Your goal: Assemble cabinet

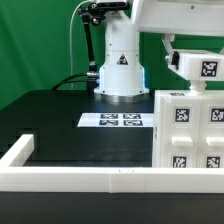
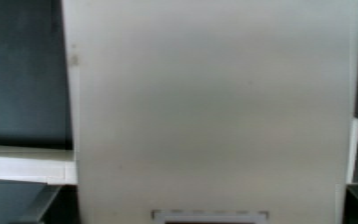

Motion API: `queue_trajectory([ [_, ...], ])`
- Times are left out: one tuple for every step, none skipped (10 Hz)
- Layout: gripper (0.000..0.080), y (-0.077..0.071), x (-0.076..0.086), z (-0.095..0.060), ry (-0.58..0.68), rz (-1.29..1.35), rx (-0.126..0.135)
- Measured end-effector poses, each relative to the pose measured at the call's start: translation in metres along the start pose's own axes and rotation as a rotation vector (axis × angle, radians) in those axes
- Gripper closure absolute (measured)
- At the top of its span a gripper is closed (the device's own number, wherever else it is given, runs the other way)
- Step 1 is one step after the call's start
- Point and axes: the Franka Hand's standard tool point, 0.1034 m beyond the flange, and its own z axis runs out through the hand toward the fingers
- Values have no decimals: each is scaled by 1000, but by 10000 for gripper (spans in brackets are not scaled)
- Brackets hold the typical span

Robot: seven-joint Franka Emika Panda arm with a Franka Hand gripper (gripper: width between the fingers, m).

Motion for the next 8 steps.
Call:
queue_trajectory([
  [241,-3,1,1,-1,-3,0],
  [241,-6,2,1,0,-8,0],
  [241,-7,2,1,2,-9,0],
  [241,-7,2,1,2,-9,0],
  [241,-7,4,1,4,-10,0],
  [241,-6,7,1,8,-17,0],
  [241,-6,8,1,9,-18,0],
  [241,-5,10,0,10,-29,0],
])
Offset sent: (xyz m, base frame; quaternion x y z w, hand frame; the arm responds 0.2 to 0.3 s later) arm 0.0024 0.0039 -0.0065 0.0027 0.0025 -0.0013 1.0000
